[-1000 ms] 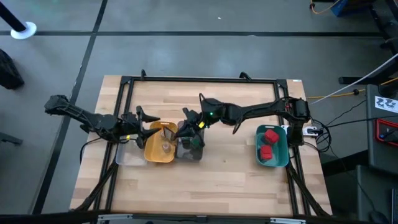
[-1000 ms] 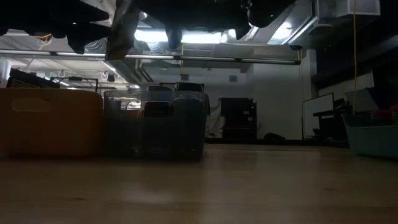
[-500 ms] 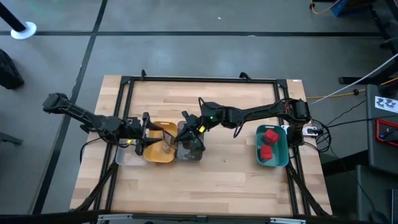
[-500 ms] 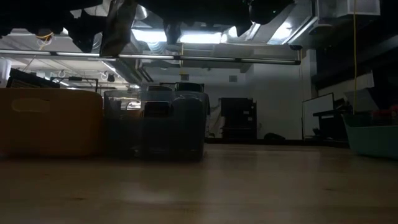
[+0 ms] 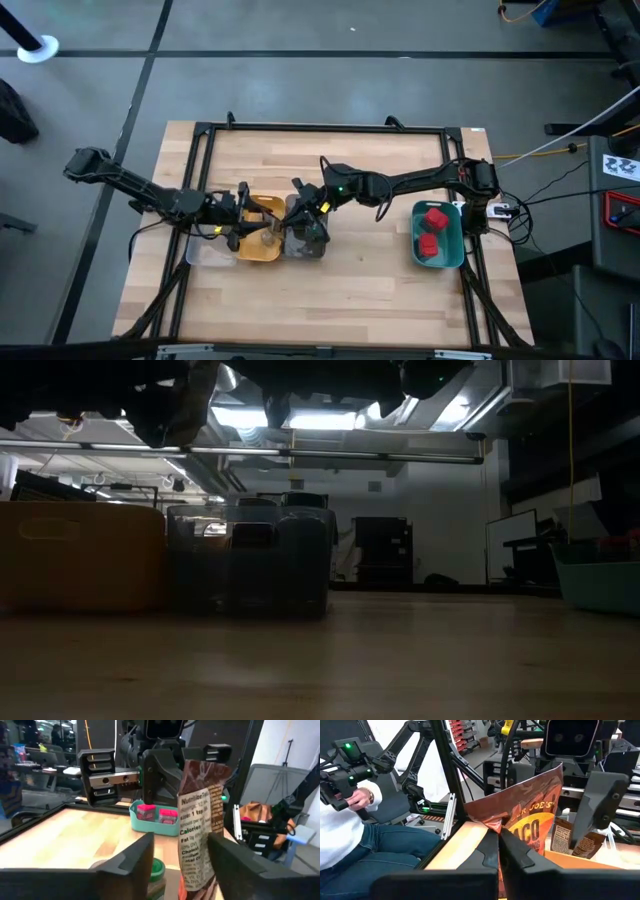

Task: Sort spices by type
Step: Put the orange spice bag into the transparent bin

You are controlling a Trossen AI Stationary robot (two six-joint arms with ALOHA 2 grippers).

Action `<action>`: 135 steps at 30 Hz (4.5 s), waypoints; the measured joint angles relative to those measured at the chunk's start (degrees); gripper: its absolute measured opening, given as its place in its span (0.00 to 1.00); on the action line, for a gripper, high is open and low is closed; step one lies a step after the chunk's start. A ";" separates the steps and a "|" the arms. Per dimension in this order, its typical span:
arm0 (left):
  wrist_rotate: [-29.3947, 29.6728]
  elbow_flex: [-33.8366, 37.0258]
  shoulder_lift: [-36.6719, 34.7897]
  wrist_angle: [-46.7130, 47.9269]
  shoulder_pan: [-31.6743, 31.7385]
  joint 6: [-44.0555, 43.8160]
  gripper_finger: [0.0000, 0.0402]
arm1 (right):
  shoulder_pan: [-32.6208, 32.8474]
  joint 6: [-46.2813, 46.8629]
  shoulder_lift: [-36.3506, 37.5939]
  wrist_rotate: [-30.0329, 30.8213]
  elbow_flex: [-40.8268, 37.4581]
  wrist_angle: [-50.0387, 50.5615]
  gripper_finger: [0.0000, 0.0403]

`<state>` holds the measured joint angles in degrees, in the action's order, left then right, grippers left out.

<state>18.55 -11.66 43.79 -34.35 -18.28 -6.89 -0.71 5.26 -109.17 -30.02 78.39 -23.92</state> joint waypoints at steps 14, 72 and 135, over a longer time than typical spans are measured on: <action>-0.13 0.00 -0.42 -0.68 0.04 2.82 0.03 | -0.04 0.26 -0.02 1.01 0.00 -0.02 0.01; -19.15 -7.83 -41.69 74.49 -6.12 -25.58 0.00 | 0.00 0.88 -0.06 6.86 0.00 4.35 0.47; -14.87 -5.46 -40.95 72.15 -6.12 -27.85 0.01 | 6.71 33.18 -25.07 23.32 41.13 29.42 0.47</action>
<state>3.68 -17.12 2.85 37.80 -24.40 -34.74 6.00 38.44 -134.23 -6.70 119.52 5.50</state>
